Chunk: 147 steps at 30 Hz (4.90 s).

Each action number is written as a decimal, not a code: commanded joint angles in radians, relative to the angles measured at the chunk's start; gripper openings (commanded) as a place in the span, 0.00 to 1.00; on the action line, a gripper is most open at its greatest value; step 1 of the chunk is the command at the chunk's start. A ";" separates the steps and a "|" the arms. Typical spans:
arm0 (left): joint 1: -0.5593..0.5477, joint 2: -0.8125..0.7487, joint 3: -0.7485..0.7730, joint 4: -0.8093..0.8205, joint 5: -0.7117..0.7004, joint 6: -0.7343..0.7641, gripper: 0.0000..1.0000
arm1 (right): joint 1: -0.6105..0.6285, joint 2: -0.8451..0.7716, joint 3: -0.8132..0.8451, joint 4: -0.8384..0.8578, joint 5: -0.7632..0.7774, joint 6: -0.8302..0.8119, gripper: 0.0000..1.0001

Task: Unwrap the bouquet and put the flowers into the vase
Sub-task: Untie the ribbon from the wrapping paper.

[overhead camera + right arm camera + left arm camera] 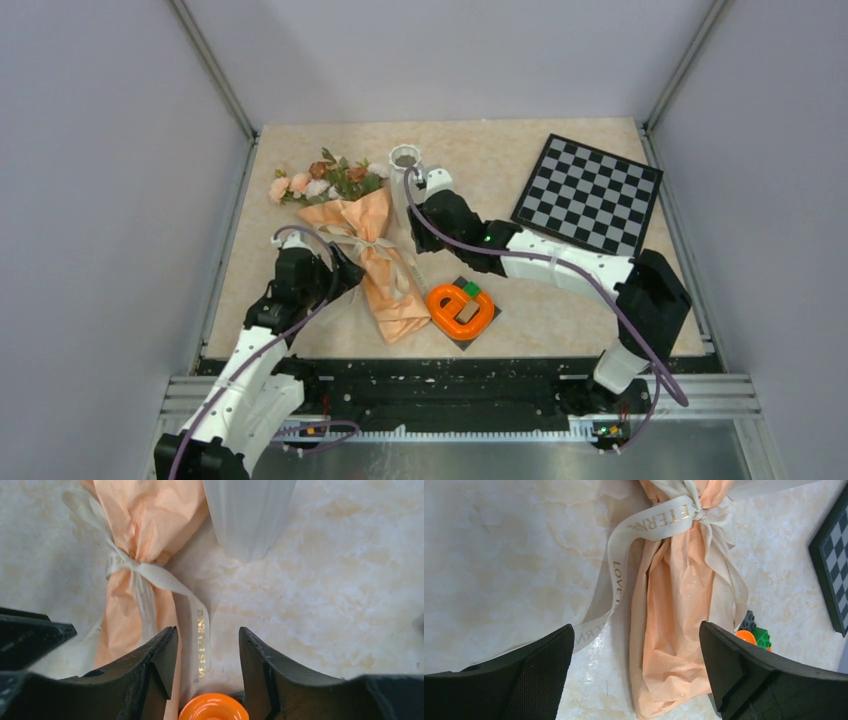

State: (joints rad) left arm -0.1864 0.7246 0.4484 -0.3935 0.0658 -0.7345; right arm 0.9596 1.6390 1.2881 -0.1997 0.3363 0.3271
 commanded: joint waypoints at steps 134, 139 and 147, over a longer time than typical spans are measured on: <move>0.052 0.353 0.341 -0.315 -0.163 0.297 0.00 | -0.080 0.330 -0.230 0.783 -0.395 -0.108 0.00; 0.062 0.376 0.349 -0.328 -0.228 0.283 0.00 | -0.078 0.297 -0.256 0.774 -0.380 -0.076 0.00; 0.119 0.409 0.359 -0.293 -0.227 0.284 0.00 | -0.058 0.246 -0.266 0.711 -0.309 -0.033 0.00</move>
State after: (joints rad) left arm -0.0994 1.1290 0.7692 -0.7193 -0.1432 -0.4500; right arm 0.8845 1.9659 1.0397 0.5186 -0.0406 0.2646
